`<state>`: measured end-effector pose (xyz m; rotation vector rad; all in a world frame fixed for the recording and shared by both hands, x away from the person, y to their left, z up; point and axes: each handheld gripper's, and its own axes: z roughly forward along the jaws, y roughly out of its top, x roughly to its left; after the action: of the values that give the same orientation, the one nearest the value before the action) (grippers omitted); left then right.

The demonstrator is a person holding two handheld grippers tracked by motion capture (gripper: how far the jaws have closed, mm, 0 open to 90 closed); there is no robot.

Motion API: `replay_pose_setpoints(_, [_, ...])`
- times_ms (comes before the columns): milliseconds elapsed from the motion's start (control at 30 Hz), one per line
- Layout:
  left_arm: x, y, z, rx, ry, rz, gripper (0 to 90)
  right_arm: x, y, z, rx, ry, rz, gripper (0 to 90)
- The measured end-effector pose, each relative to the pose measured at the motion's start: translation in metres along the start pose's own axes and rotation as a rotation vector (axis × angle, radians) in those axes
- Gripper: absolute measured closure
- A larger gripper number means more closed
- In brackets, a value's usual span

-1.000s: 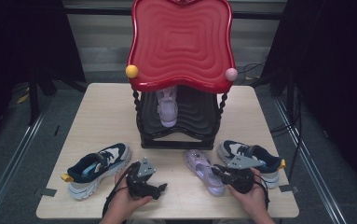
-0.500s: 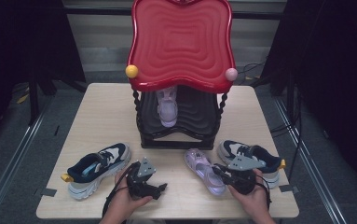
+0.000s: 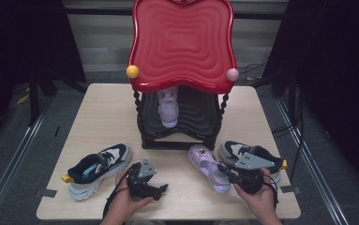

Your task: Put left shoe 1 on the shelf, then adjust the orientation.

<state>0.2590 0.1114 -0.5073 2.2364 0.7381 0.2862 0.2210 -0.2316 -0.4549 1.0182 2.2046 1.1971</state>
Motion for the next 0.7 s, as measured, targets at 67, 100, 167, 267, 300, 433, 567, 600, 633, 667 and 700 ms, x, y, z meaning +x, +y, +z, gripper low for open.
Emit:
replay_pose_setpoints(67, [0.000, 0.000, 0.000, -0.001, -0.001, -0.002, 13.3, 0.000, 0.003, -0.002, -0.007, -0.002, 0.001, 82.3])
replay_pose_setpoints(100, [0.000, 0.000, 0.000, -0.001, 0.000, -0.002, 13.3, 0.000, 0.004, -0.004, -0.014, 0.002, 0.003, 82.3])
replay_pose_setpoints(167, [0.000, 0.000, 0.000, 0.000, -0.002, -0.001, 13.3, 0.000, 0.007, -0.006, -0.025, 0.002, 0.005, 82.3])
replay_pose_setpoints(267, [0.000, 0.000, 0.000, -0.001, -0.001, -0.002, 13.3, 0.001, 0.013, -0.009, -0.032, -0.005, -0.001, 82.4])
replay_pose_setpoints(300, [0.000, 0.000, 0.000, 0.000, -0.001, -0.001, 13.3, 0.001, 0.015, -0.009, -0.035, -0.001, 0.003, 82.4])
replay_pose_setpoints(433, [0.000, 0.000, 0.000, 0.000, 0.000, 0.000, 13.3, 0.002, 0.022, -0.012, -0.037, -0.004, -0.002, 82.4])
replay_pose_setpoints(567, [0.000, 0.000, 0.000, 0.000, -0.002, -0.002, 13.3, 0.003, 0.025, -0.013, -0.028, 0.004, -0.010, 82.4])
replay_pose_setpoints(600, [0.000, 0.000, 0.000, 0.000, -0.002, -0.002, 13.3, 0.003, 0.025, -0.013, -0.029, 0.009, -0.010, 82.4])
replay_pose_setpoints(633, [0.000, 0.000, 0.000, 0.000, -0.002, -0.002, 13.3, 0.003, 0.025, -0.014, -0.031, 0.011, -0.008, 82.4])
replay_pose_setpoints(667, [0.000, 0.000, 0.000, 0.000, -0.001, -0.002, 13.3, 0.004, 0.024, -0.015, -0.028, 0.013, -0.012, 82.5])
replay_pose_setpoints(700, [0.000, 0.000, 0.000, -0.001, -0.001, -0.002, 13.3, 0.005, 0.024, -0.015, -0.029, 0.016, -0.017, 82.5])
